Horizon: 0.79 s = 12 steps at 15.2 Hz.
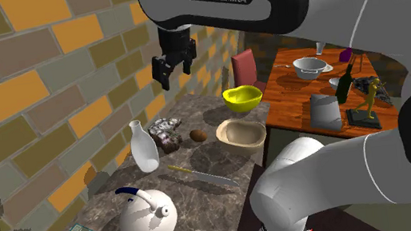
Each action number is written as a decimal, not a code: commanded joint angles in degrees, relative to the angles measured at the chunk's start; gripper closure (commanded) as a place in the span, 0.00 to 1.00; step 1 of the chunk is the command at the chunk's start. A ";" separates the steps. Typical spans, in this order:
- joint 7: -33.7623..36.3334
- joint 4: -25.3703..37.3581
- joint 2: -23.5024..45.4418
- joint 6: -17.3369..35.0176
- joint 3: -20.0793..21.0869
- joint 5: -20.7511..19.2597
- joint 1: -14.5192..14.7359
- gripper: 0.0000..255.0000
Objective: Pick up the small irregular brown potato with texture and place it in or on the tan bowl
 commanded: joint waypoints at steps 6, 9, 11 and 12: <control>-1.30 -8.15 1.32 10.02 -1.38 -1.81 -0.97 0.00; -1.97 -12.19 3.20 16.30 -2.27 -3.00 -1.71 0.00; -2.36 -14.51 4.95 20.62 -2.88 -3.85 -2.27 0.00; -2.54 -15.55 5.97 22.82 -3.19 -4.28 -2.56 0.00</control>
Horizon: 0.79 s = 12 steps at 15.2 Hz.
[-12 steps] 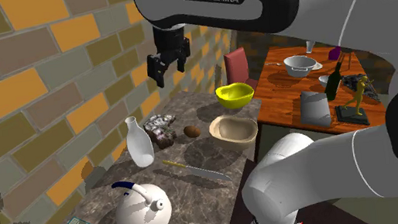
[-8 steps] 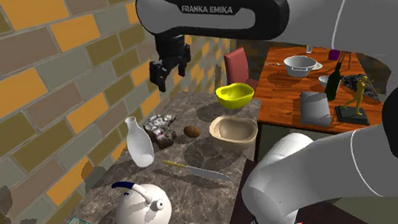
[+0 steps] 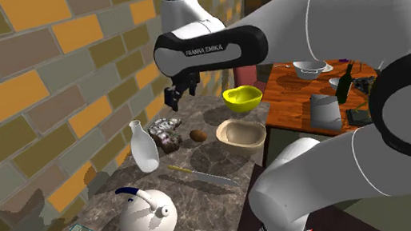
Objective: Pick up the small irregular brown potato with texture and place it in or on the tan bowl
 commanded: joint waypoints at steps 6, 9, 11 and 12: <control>-0.73 -5.77 8.94 15.87 -1.86 -3.15 -2.29 0.00; -0.87 -6.75 14.41 22.79 -2.67 -4.73 -3.54 0.00; -0.83 -6.91 18.48 27.34 -3.16 -5.88 -4.44 0.00; -0.76 -6.85 20.62 29.58 -3.38 -6.49 -4.91 0.00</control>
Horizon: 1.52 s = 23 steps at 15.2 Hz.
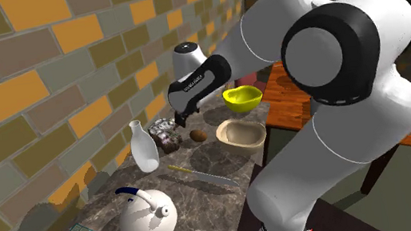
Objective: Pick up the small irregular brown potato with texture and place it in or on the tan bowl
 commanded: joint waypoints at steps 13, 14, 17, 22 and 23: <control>6.67 9.72 33.26 26.22 -4.10 -13.17 -5.23 0.00; 7.24 11.08 35.70 27.52 -4.87 -13.97 -5.04 0.00; 7.79 13.09 39.32 29.41 -5.99 -14.61 -4.61 0.00; 8.51 15.59 44.17 31.91 -6.93 -14.98 -4.11 0.00; 8.68 16.43 45.70 32.63 -7.14 -15.02 -4.02 0.00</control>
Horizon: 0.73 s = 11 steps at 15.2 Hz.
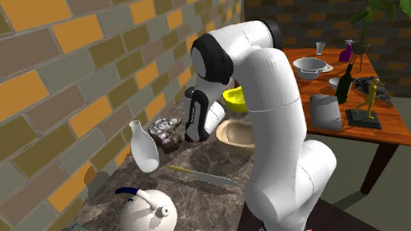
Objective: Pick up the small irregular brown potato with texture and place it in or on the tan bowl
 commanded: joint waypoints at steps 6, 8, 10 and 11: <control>0.29 0.32 1.18 0.92 -0.54 -0.21 0.34 0.00; 0.29 0.32 1.17 0.91 -0.53 -0.21 0.34 0.00; 0.29 0.32 1.17 0.91 -0.53 -0.21 0.34 1.00; 0.29 0.32 1.17 0.91 -0.53 -0.21 0.33 1.00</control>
